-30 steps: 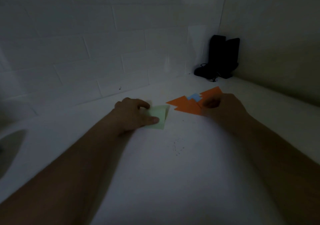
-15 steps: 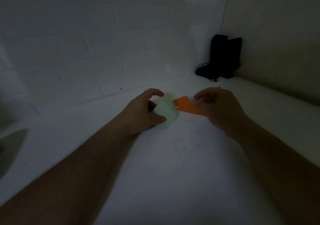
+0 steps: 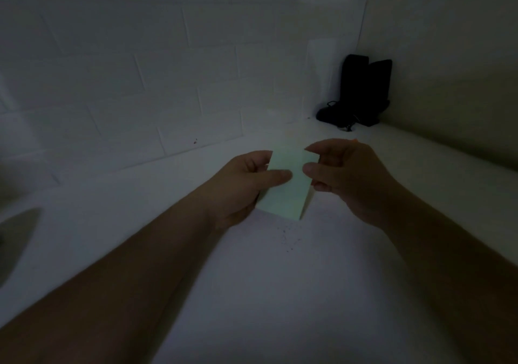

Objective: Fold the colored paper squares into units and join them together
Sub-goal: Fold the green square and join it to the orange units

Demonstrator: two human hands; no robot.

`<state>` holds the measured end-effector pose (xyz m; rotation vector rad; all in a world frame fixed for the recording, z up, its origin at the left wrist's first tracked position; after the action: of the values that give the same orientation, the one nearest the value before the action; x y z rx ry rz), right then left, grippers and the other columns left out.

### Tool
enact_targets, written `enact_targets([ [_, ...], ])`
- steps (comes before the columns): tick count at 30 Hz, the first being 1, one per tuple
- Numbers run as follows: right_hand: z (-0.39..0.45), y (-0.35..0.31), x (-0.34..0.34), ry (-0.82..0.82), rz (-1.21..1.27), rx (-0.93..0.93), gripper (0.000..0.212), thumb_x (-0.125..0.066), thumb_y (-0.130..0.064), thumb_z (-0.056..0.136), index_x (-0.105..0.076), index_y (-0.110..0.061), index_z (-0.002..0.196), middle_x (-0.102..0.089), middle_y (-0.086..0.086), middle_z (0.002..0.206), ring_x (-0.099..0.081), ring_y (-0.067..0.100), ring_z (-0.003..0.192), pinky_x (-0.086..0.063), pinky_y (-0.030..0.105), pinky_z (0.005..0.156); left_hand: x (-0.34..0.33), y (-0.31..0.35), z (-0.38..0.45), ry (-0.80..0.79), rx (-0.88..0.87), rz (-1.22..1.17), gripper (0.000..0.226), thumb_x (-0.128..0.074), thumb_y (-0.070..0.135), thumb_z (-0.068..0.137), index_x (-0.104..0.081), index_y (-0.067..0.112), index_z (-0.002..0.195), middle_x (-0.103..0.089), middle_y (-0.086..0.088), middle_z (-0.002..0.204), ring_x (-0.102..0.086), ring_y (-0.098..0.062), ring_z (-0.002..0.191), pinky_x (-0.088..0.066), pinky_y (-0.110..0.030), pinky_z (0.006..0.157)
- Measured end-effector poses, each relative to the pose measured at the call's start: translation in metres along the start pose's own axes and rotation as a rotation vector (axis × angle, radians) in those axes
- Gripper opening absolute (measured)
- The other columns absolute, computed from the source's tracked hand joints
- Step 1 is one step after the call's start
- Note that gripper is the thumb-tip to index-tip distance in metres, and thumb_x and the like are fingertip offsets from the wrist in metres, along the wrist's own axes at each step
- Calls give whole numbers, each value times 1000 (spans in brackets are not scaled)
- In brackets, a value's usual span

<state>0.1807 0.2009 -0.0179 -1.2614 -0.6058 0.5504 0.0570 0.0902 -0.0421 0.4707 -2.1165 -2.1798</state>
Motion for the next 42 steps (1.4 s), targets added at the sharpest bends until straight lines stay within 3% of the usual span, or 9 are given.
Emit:
enact_targets([
  [4,1,2,-5,-20,30,-10,20,-66,3,90,-71,-16,97,-77,6,91,-74,29,92,-62,45,80,7,2,0,115,-41,20,25,-58,2,101,-67,-5,122,-74,-24,114,-74,-36,104,-63,-42,85],
  [11,-3,0,-17,-94,71,-20,20,-64,0,93,-70,-15,103,-78,0,97,-76,21,91,-62,37,75,13,7,2,212,-96,16,15,-61,2,99,-66,-1,113,-75,-24,112,-76,-30,95,-64,-38,80],
  [18,0,2,-8,19,72,-27,9,-66,-1,92,-69,-9,89,-78,0,83,-76,18,77,-60,28,62,15,11,-1,256,-121,191,8,-65,8,99,-68,4,106,-77,-23,98,-75,-32,87,-64,-41,80],
  [21,1,2,-5,72,90,-22,13,-66,-3,93,-69,-13,86,-76,-2,77,-75,17,73,-63,34,65,18,11,1,279,-131,228,10,-65,7,99,-70,4,107,-74,-29,100,-69,-35,85,-61,-43,79],
  [27,3,6,-7,20,230,-87,20,-56,-2,98,-70,-14,105,-76,2,91,-75,19,81,-61,40,69,13,17,-2,262,-136,92,17,-56,-3,100,-68,4,111,-77,-18,97,-74,-25,82,-63,-34,73],
  [31,4,9,-5,0,328,-119,25,-53,-2,98,-70,-20,94,-74,1,90,-73,17,76,-56,32,60,10,20,-3,235,-140,9,22,-53,-6,100,-68,10,95,-74,-4,78,-71,-14,67,-58,-26,63],
  [35,3,6,-7,-16,292,-107,30,-48,-1,99,-69,-18,85,-70,6,98,-70,22,84,-60,38,68,7,21,-5,213,-135,43,22,-50,-7,100,-68,5,98,-73,-2,73,-70,-12,64,-58,-24,63],
  [38,2,3,-7,-22,240,-81,33,-40,4,96,-67,-9,83,-69,5,81,-69,22,73,-59,37,60,8,21,-5,230,-138,122,30,-45,-9,98,-71,4,89,-73,-5,75,-69,-16,67,-57,-26,65],
  [42,0,-2,-5,0,63,-10,13,-57,-4,97,-67,-7,89,-67,1,83,-70,14,69,-57,29,56,11,20,-4,239,-161,221,28,-50,-4,98,-73,8,86,-73,-9,82,-70,-23,78,-59,-34,72],
])
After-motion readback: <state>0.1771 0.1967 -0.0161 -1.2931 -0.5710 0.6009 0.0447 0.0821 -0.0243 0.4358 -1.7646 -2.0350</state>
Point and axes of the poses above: each hand's wrist, its own z-axis towards the middle knuckle, its own x-axis out of the back of the hand, y = z × x, the point moved 8 cm from there along z, towards the middle knuckle
